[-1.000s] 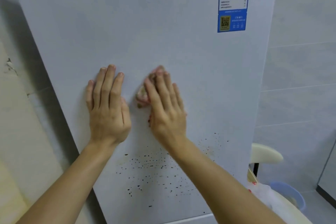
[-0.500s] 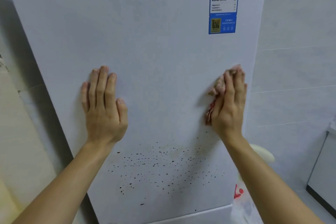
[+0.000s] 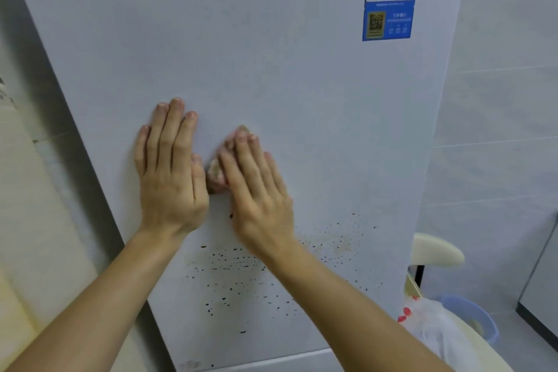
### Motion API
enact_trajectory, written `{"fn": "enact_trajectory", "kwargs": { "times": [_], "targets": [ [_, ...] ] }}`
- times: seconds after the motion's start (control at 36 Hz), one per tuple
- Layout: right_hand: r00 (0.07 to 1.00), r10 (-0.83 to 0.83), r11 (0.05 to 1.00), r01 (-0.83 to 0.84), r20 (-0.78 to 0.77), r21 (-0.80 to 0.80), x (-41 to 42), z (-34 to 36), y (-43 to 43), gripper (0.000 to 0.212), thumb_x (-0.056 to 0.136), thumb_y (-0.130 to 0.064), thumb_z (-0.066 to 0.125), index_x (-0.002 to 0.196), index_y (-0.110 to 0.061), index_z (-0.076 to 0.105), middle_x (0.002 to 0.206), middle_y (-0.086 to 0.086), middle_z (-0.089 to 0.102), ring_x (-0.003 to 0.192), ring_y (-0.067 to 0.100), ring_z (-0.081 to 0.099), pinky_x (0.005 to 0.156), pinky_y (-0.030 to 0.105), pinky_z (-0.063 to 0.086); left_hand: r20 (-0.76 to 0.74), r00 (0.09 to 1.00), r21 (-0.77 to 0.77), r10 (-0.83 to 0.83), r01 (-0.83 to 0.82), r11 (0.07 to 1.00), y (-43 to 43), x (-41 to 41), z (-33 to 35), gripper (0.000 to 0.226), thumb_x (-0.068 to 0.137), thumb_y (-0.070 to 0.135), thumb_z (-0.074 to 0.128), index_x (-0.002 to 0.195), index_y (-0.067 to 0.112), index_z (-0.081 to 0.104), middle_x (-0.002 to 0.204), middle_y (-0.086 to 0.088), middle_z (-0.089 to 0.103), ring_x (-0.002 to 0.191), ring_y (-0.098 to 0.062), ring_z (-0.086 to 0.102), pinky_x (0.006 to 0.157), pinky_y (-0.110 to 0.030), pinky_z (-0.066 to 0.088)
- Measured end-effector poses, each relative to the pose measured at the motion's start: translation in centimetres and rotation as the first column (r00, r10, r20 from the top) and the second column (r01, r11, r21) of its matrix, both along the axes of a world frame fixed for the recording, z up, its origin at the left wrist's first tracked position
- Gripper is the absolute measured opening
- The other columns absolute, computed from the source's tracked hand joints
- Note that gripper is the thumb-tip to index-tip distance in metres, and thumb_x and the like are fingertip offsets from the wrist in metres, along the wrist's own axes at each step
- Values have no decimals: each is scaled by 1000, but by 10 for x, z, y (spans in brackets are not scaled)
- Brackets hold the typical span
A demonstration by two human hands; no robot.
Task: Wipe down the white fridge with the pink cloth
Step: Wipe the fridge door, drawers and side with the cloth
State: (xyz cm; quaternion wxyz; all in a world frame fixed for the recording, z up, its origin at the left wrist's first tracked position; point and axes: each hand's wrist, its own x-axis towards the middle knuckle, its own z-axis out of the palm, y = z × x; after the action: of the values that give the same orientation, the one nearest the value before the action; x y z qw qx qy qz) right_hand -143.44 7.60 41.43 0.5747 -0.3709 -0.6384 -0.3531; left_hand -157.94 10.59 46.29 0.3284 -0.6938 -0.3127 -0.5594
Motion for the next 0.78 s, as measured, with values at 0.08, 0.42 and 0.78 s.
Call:
{"fn": "enact_trajectory", "kwargs": {
  "times": [0.08, 0.42, 0.78],
  "targets": [
    [990, -8, 999, 14, 142, -36, 6, -8, -2, 70, 88, 8, 66, 154, -5, 47, 165, 15, 36, 158, 28, 29, 129, 44, 27, -18, 1000, -18, 1, -1, 1000, -2, -1, 1, 58, 101, 8, 38, 159, 1, 36, 169, -17, 29, 160, -32, 21, 131, -53, 15],
    [929, -190, 979, 156, -318, -129, 189, 22, -29, 58, 102, 1, 40, 160, 0, 31, 169, 27, 23, 160, 36, 13, 132, 42, -1, 26, 1000, -10, 13, -13, 1000, 1, 6, -2, 57, 103, 9, 37, 159, 2, 35, 170, -16, 28, 160, -32, 20, 131, -50, 10],
    [961, -104, 994, 110, -256, 9, 47, 58, -1, 51, 107, -5, 46, 157, 2, 39, 166, 27, 29, 158, 40, 23, 131, 49, 16, -5, 1000, -22, -21, 21, 1000, -1, -1, -2, 58, 101, 4, 38, 159, 1, 35, 169, -15, 28, 160, -30, 21, 131, -50, 12]
  ]
}}
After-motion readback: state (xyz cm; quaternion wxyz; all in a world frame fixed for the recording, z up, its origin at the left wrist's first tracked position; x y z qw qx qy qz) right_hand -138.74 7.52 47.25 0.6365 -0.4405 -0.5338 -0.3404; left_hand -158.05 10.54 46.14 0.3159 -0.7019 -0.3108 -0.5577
